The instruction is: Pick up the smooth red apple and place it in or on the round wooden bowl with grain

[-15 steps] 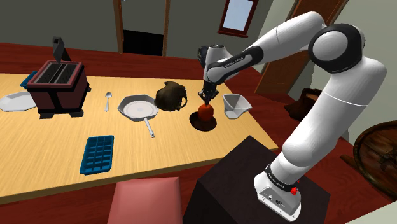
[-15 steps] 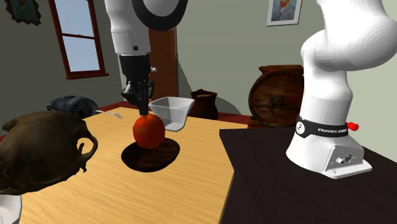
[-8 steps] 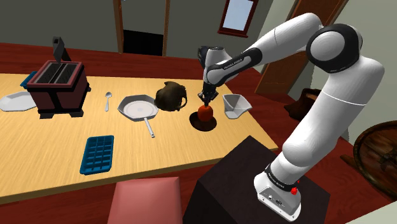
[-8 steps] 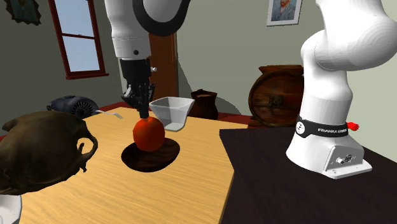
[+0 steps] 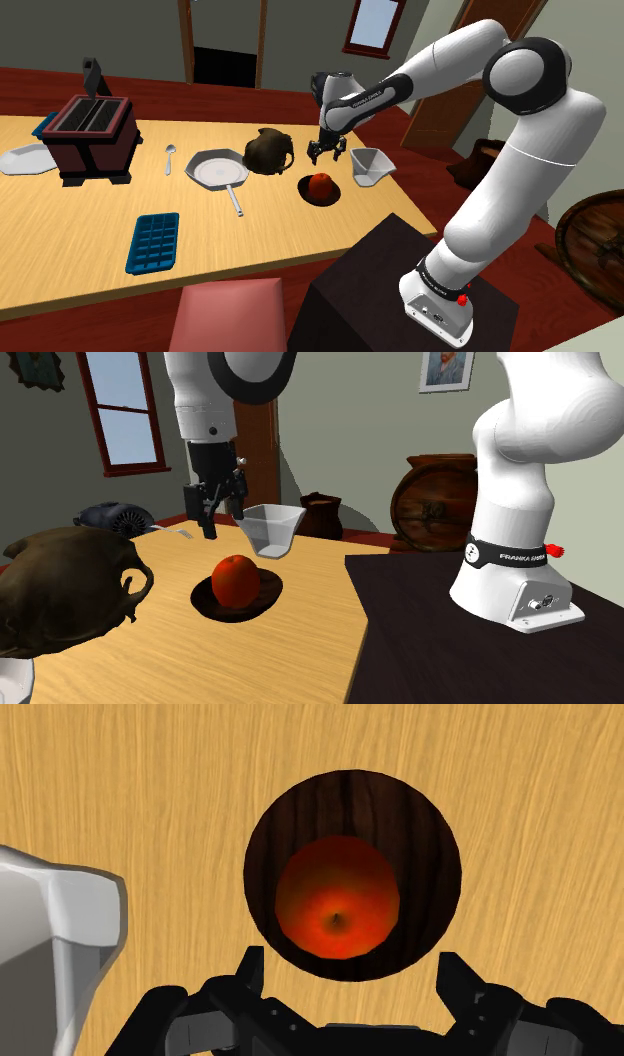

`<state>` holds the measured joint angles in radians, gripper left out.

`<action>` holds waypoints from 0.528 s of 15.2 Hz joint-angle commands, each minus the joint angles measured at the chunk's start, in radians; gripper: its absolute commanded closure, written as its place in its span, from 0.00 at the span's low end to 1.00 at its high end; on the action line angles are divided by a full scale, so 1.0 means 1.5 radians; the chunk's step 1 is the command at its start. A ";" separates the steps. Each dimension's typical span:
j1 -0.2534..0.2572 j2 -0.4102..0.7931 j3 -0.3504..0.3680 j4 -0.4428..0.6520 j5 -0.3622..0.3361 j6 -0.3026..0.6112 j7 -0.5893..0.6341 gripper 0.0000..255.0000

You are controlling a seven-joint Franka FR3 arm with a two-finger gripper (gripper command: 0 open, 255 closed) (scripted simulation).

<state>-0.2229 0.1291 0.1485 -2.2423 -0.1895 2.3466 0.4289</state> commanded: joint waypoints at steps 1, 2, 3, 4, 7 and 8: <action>0.001 -0.024 0.003 0.011 0.010 -0.034 -0.007 0.00; 0.002 -0.037 0.005 0.019 0.016 -0.055 -0.011 0.00; 0.003 -0.047 0.006 0.026 0.020 -0.072 -0.013 0.00; 0.003 -0.047 0.006 0.026 0.020 -0.072 -0.013 0.00; 0.003 -0.047 0.006 0.026 0.020 -0.072 -0.013 0.00; 0.003 -0.047 0.006 0.026 0.020 -0.072 -0.013 0.00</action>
<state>-0.2189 0.0597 0.1579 -2.2030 -0.1595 2.2398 0.4090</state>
